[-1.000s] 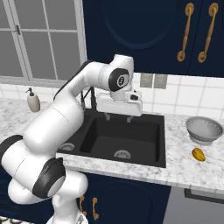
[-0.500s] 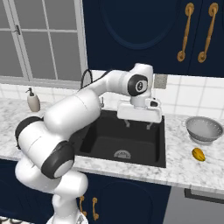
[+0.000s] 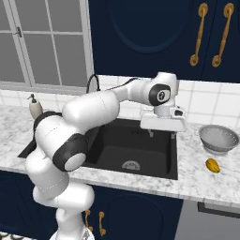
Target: Put the colander in the sink, put the mango in the colander, and turn on the sink faucet and pour water over the colander.
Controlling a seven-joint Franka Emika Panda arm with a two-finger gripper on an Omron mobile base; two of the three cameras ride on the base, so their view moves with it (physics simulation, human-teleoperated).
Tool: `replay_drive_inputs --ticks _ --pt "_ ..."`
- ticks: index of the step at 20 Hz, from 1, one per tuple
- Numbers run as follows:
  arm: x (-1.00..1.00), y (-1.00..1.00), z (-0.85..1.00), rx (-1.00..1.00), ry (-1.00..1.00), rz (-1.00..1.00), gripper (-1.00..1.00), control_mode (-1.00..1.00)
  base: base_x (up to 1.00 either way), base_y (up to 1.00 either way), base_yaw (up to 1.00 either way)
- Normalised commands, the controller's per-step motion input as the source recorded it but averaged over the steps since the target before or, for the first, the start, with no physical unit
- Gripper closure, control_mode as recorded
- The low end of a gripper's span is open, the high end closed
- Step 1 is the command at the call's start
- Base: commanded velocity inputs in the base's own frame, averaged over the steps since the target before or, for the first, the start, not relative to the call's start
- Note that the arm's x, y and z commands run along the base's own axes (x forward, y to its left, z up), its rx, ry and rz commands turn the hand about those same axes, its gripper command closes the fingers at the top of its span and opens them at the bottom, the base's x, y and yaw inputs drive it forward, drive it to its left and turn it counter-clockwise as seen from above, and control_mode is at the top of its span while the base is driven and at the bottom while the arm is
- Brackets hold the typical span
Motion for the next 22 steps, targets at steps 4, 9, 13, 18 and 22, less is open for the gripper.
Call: replay_drive_inputs --ticks 4,9,13,18,22 --pt "0.25 -0.46 -0.06 0.00 0.00 0.00 -1.00 -1.00 0.00 0.00 0.00" --pt "0.34 -0.51 0.00 0.00 0.00 0.00 -1.00 -1.00 0.00 0.00 0.00" --pt "0.36 -0.50 -0.04 0.00 -0.01 0.00 -1.00 -1.00 0.00 0.00 0.00" --pt "0.33 -0.24 -0.22 0.00 -0.10 0.03 -1.00 -1.00 0.00 0.00 0.00" --pt "0.24 -0.03 -0.32 0.00 -0.07 0.04 -1.00 -1.00 0.00 0.00 0.00"
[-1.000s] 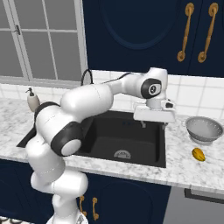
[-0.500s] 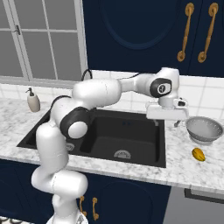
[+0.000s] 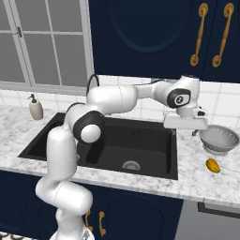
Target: Put the colander in the sink, put the mango in the colander, and turn on the sink faucet and pour water over the colander.
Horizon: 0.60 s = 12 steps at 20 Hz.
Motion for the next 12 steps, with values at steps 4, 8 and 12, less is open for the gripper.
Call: replay_drive_inputs --ticks 4,8,12 --pt "0.08 0.00 -0.43 -0.02 -0.04 0.02 -1.00 -1.00 0.00 0.00 0.00" --pt "0.00 0.00 -0.36 -0.04 -0.09 0.00 -1.00 -1.00 0.00 0.00 0.00" --pt "0.00 -0.02 -0.15 -0.06 -0.13 0.00 -1.00 -1.00 0.00 0.00 0.00"
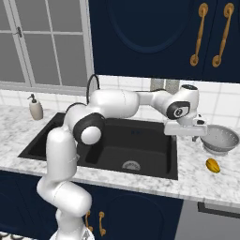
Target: Put the colander in the sink, put the mango in the colander, and turn on the sink faucet and pour water over the colander.
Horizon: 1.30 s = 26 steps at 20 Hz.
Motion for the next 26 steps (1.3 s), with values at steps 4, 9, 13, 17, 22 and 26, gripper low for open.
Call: replay_drive_inputs --ticks 4,9,13,17,22,26 --pt "0.02 -0.05 -0.01 -0.08 -0.10 0.00 -1.00 -1.00 0.00 0.00 0.00" --pt "0.19 -0.07 0.00 -0.07 -0.07 0.00 -1.00 -1.00 0.00 0.00 0.00" --pt "0.27 -0.23 0.00 -0.02 -0.03 0.00 -1.00 -1.00 0.00 0.00 0.00" --pt "0.46 -0.38 0.00 0.00 0.00 0.00 -1.00 -1.00 0.00 0.00 0.00" --pt "0.35 -0.43 -0.04 0.00 0.00 0.00 -1.00 -1.00 0.00 0.00 0.00" --pt "0.33 -0.40 -0.04 0.00 0.00 0.00 -1.00 -1.00 0.00 0.00 0.00"
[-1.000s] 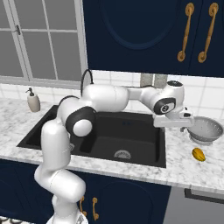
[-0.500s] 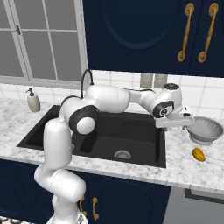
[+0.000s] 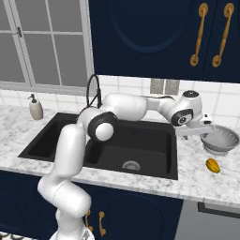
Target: Put the colander in the sink, put the mango in the colander, and turn on the sink faucet and pour water over the colander.
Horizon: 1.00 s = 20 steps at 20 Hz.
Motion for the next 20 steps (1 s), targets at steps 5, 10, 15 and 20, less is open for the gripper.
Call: replay_drive_inputs --ticks 5,10,15,20 --pt "0.16 -0.12 -0.39 -0.05 0.00 0.00 -1.00 -1.00 0.00 0.00 0.00" --pt "0.14 -0.02 -0.37 -0.03 0.00 0.00 -1.00 -1.00 0.00 0.00 0.00" --pt "0.37 -0.17 -0.01 0.00 0.00 0.00 -1.00 -1.00 0.00 0.00 0.00" --pt "0.24 -0.22 -0.10 0.00 0.00 0.00 -1.00 -1.00 0.00 0.00 0.00"
